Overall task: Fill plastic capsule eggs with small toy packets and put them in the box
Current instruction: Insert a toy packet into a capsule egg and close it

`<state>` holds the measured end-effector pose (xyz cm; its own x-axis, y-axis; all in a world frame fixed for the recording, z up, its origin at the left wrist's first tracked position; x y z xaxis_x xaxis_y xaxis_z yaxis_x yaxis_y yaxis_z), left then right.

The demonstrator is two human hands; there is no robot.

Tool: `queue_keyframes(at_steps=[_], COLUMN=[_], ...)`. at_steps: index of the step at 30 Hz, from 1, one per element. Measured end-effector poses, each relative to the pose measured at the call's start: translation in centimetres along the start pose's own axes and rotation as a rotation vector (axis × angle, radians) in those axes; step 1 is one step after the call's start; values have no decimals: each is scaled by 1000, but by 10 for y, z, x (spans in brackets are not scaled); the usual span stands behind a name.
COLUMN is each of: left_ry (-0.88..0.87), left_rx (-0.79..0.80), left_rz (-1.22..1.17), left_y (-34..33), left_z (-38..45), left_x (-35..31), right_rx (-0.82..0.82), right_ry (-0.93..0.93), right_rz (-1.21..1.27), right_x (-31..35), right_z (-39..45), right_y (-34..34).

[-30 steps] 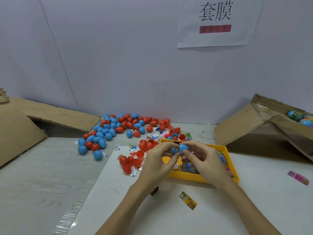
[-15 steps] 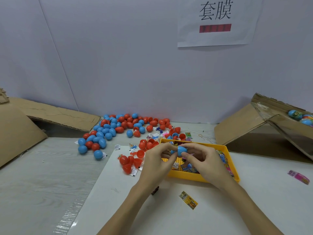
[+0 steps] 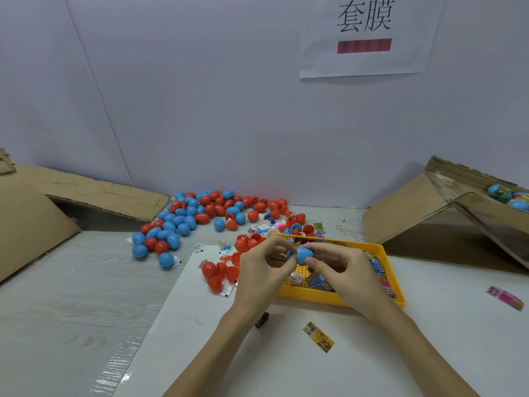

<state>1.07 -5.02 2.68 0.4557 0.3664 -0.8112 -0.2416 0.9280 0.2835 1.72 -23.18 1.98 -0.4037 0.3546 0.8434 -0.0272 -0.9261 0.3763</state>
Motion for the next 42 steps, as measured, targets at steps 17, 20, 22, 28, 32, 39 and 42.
queue_keyframes(at_steps=[17, 20, 22, 28, 32, 39, 42], left_ry=[-95, -108, -121, -196, -299, -514, -503], left_rx=[96, 79, 60, -4, -82, -92, -124], left_rz=[-97, -126, -150, -137, -16, 212, 230], left_y=[-1, -1, 1, 6, 8, -2, -4], left_z=[1, 0, 0, -2, -5, -14, -17], left_x=[-8, -9, -11, -18, -27, -39, -39], right_rx=[-6, -16, -24, -24, -61, -287, -309], right_ry=[5, 22, 28, 43, 66, 9, -5], right_rz=[10, 1, 10, 3, -56, -13, -49], right_x=[2, 5, 7, 16, 29, 33, 33], right_z=[1, 0, -1, -6, -10, -18, -19], right_y=[-1, -1, 0, -2, -7, -11, -13])
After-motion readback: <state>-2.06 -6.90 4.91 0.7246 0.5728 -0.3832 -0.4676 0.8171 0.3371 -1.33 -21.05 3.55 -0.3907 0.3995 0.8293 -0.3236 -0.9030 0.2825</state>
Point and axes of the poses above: each hand's wrist, its own z-axis towards the middle knuckle, its own y-axis out of the back of the hand, x = y × z, the point moved 6 cm from there along z, towards the middle knuckle, and after that the axes turned 3 degrees about -x, right-handed, at the moved point
